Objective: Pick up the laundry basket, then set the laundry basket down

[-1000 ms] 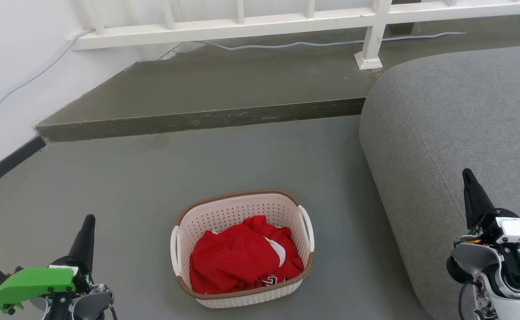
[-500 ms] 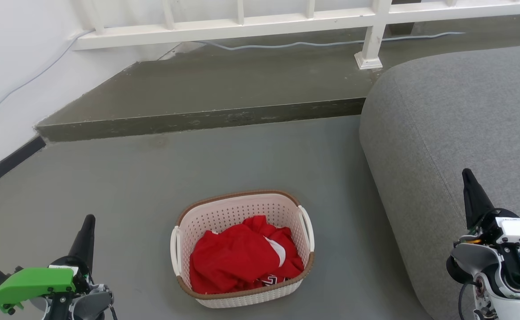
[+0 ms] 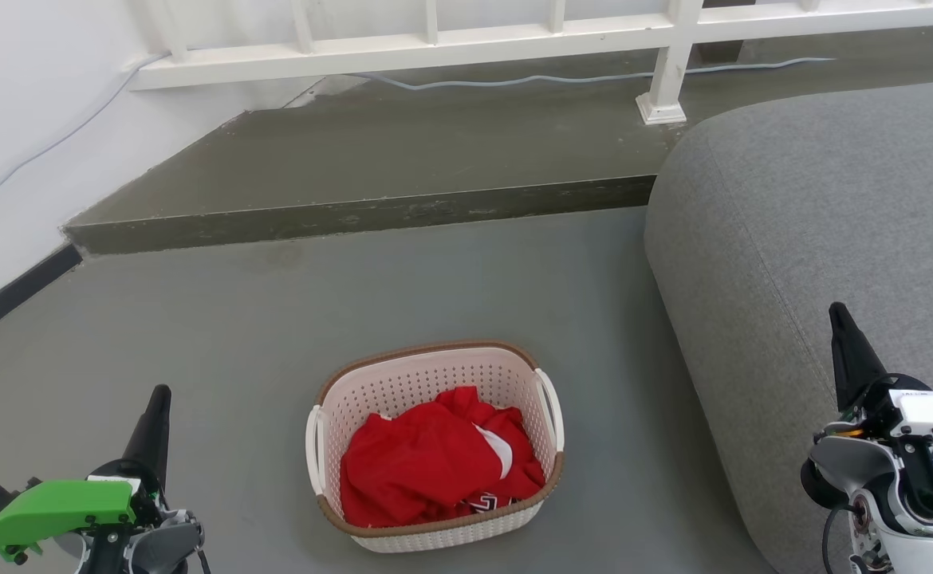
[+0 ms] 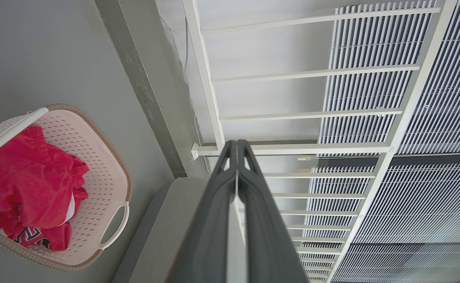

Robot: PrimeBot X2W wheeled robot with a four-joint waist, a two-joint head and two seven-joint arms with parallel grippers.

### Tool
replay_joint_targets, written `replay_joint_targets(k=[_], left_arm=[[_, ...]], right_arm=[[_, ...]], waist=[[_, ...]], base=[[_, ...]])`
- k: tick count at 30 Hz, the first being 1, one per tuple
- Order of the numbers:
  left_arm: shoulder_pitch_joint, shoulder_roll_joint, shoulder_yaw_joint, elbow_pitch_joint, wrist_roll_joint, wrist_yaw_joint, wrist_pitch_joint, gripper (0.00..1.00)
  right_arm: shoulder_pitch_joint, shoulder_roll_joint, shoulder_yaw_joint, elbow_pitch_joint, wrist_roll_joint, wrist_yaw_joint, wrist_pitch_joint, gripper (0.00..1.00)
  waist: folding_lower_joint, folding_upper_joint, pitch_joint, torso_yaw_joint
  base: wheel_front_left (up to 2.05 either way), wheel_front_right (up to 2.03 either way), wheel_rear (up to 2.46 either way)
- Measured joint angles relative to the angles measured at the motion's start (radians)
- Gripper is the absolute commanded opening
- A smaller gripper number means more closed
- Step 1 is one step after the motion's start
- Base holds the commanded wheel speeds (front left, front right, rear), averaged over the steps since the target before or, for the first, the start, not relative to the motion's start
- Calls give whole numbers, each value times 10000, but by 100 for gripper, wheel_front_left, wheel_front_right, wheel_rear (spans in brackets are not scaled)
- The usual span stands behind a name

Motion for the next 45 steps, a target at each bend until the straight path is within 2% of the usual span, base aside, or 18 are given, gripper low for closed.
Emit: replay_joint_targets(k=[45], left_arm=[[0, 0, 0, -4, 0, 0, 0, 0]], right_arm=[[0, 2, -10, 0, 0, 0, 2, 0]], waist=[[-1, 0, 0, 0]], base=[[0, 0, 0]])
